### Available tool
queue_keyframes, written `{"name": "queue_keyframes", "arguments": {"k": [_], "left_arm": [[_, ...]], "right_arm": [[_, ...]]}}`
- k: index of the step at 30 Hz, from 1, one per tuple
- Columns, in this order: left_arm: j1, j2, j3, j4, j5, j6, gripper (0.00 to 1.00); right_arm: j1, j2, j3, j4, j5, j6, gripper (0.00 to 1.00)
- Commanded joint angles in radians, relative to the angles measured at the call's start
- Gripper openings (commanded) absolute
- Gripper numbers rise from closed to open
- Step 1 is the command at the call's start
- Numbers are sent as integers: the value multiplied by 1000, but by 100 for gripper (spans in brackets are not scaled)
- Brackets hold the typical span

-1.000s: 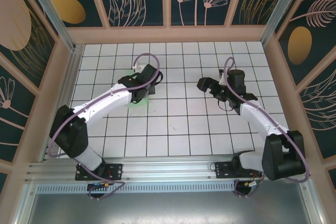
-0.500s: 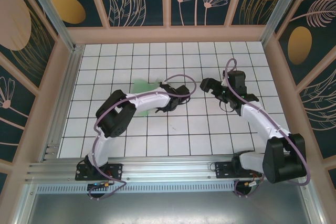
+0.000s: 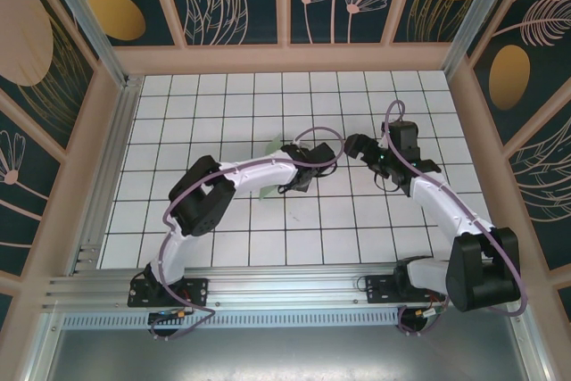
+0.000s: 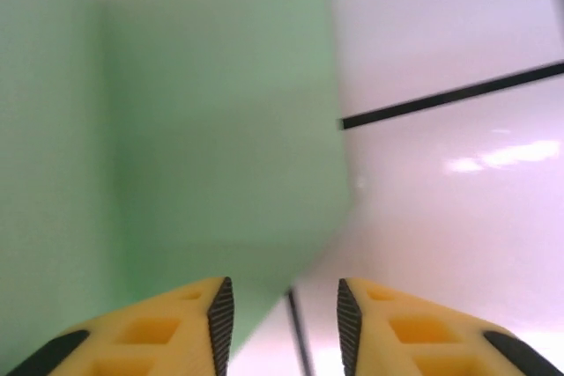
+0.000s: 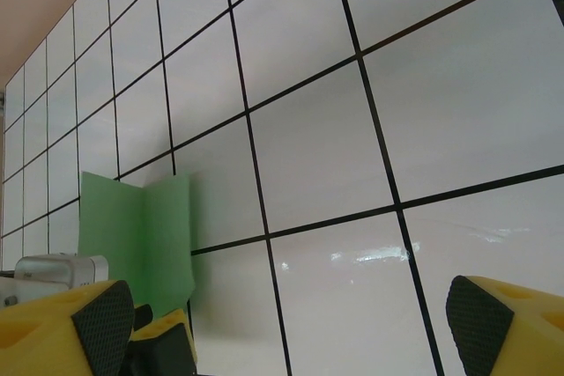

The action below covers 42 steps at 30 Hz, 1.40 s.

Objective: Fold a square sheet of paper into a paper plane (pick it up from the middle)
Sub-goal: Turn over the paper at the center of the table, then move the paper to the center of the table.

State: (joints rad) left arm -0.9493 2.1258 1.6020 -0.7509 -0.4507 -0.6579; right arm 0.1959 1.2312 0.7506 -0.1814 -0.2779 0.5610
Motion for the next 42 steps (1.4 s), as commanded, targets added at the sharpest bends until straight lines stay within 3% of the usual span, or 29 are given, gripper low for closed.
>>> {"name": "queue_keyframes", "arguments": {"k": [1, 7, 11, 14, 19, 31, 42], "left_arm": [[1, -155, -16, 119, 168, 13, 46], [8, -347, -125, 275, 293, 0, 65], [67, -490, -277, 415, 375, -39, 77], [154, -593, -423, 524, 436, -102, 83], [272, -715, -602, 571, 385, -168, 94], [425, -801, -866, 719, 517, -239, 98], [478, -814, -903, 735, 546, -233, 99]], "right_arm": [[-8, -18, 23, -13, 4, 19, 94], [-6, -24, -8, -2, -65, 41, 95], [13, -29, -69, 65, -175, 100, 94], [86, -14, -106, 107, -204, 150, 94], [256, 62, -121, 156, -172, 242, 94], [478, 306, -56, 358, -181, 413, 87], [519, 434, 11, 400, -213, 448, 70]]}}
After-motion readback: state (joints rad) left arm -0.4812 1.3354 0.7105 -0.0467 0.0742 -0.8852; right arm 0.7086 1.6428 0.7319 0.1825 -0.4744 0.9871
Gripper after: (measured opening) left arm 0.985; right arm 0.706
